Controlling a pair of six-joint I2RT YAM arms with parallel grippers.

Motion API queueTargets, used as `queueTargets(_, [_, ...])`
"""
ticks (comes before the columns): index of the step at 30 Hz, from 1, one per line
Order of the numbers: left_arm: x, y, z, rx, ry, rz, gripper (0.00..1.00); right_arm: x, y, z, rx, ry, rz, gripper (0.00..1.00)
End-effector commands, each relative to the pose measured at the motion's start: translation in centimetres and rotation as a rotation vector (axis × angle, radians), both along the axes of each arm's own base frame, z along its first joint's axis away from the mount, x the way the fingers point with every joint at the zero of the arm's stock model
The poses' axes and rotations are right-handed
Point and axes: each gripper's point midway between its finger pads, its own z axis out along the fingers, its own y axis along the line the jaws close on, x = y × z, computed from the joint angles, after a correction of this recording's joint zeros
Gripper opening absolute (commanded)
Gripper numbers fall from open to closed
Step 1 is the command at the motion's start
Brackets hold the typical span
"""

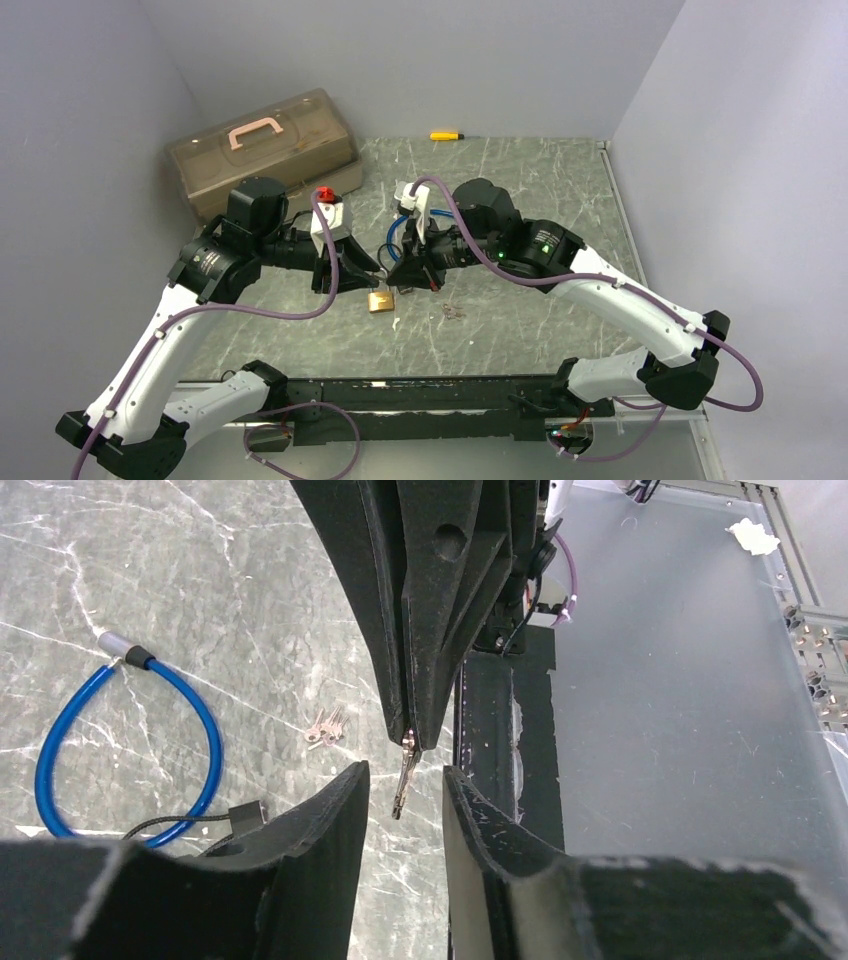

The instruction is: Unlock with the key

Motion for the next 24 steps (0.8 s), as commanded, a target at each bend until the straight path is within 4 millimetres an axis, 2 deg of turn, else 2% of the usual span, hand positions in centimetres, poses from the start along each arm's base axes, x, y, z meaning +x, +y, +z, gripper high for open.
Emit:
queueTargets(1, [-0.45, 0.12, 1.31, -0.022, -0.046, -0.010, 0.36, 0.37, 0.32, 2.35, 0.051, -0.062, -0.002, 0.00])
queueTargets(8, [-0.54, 0.16, 1.68, -0.030, -0.062, -0.010, 0.13, 0.33, 0.44, 2.20, 0.051, -0.058, 0.003, 0.00])
queueTargets(12, [-0.39, 0.20, 1.68, -0.028, -0.070, -0.002, 0.08, 0.25, 0.46, 1.88, 0.044, -0.052, 0.008, 0.00])
queueTargets(15, [-0.39, 0.20, 1.66, -0.030, -0.071, -0.001, 0.00, 0.23, 0.48, 1.94, 0.047, -0.050, 0.008, 0.00])
queueTargets(18, [-0.42, 0.22, 1.50, -0.029, -0.068, -0.001, 0.00, 0.22, 0.57, 1.97, 0.048, -0.051, 0.014, 0.00])
queueTargets(22, [-0.52, 0.31, 1.39, -0.024, -0.066, -0.001, 0.00, 0.30, 0.40, 1.99, 0.048, -0.058, 0.005, 0.22])
queueTargets(24, [-0.60, 0.36, 1.32, -0.021, -0.066, -0.002, 0.00, 0.58, 0.12, 2.18, 0.049, -0.073, -0.013, 0.39])
